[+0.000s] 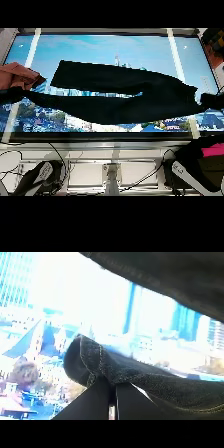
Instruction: Fold the clothes and pants, and hang the long-sleeved shirts on hangers.
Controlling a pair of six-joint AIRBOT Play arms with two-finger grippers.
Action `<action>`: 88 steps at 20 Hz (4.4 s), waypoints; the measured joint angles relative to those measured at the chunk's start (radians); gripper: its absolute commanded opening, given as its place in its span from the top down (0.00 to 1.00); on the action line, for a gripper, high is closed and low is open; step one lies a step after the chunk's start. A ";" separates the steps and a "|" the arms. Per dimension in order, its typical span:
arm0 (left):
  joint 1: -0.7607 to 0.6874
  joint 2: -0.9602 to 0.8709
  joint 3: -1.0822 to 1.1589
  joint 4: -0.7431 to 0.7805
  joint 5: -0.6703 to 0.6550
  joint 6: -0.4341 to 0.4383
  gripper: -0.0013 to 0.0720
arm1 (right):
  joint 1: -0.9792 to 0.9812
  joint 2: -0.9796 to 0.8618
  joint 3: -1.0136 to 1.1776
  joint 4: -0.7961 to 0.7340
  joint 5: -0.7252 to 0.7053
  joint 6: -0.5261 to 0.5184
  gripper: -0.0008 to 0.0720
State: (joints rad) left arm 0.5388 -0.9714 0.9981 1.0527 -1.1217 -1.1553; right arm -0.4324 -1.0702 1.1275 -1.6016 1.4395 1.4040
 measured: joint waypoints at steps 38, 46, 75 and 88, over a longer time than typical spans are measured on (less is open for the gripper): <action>-0.026 -0.443 0.000 -0.180 0.304 0.389 0.03 | 0.000 0.028 -0.231 0.001 -0.381 0.106 0.94; -0.046 -0.542 0.025 -0.095 0.204 0.444 0.05 | 0.000 0.028 -0.231 0.001 -0.387 0.106 0.94; -0.046 -0.468 0.333 -0.130 -0.195 0.253 0.94 | 0.000 0.029 -0.231 0.009 -0.362 0.106 0.94; -0.039 -0.704 0.391 0.073 -0.384 -0.016 0.92 | 0.000 0.029 -0.231 0.008 -0.372 0.106 0.94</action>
State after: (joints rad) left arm 0.5003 -1.6752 1.3895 1.1259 -1.5059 -1.1709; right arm -0.4324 -1.0416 0.8963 -1.5932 1.0679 1.5105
